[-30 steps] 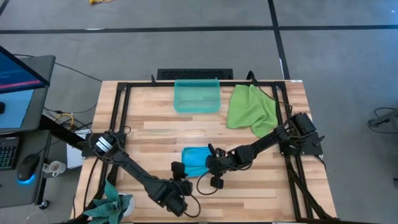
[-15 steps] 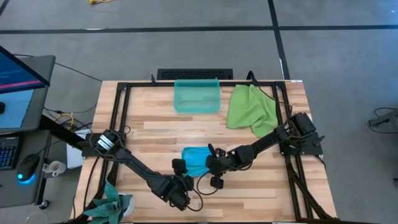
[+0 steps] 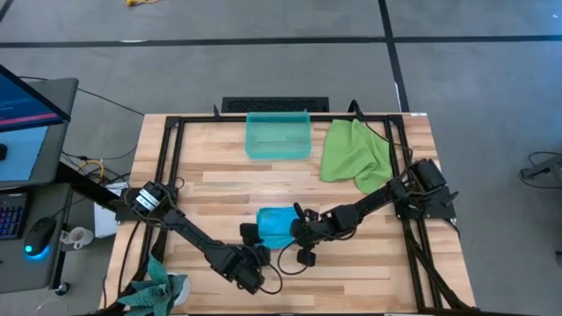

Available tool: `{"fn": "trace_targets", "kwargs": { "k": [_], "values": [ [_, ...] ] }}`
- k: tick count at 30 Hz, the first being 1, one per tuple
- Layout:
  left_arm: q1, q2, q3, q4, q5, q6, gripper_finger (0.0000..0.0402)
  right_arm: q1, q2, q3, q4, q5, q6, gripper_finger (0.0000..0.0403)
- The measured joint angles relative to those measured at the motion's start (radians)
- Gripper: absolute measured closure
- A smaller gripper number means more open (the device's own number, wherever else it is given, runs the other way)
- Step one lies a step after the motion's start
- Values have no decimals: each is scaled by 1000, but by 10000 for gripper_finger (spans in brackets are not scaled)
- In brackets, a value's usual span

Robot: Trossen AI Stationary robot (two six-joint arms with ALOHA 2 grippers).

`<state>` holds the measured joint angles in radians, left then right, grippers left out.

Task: Roll microfiber towels into tight, uniform cylinder then place into a basket
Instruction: Roll the blue microfiber cloth

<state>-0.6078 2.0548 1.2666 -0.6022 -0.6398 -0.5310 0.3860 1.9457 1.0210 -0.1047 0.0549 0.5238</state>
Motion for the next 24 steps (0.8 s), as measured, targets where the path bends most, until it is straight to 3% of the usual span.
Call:
{"fn": "trace_targets", "kwargs": {
  "k": [10,14,24],
  "values": [
    [9,5,1,-1,38,-23,389,15,1,0,16,-78,-5,371],
    [11,8,41,-35,101,-55,383,29,5,2,47,-138,-5,370],
    [21,11,224,-130,449,-136,390,112,12,71,23,-272,-7,371]
  ]
}}
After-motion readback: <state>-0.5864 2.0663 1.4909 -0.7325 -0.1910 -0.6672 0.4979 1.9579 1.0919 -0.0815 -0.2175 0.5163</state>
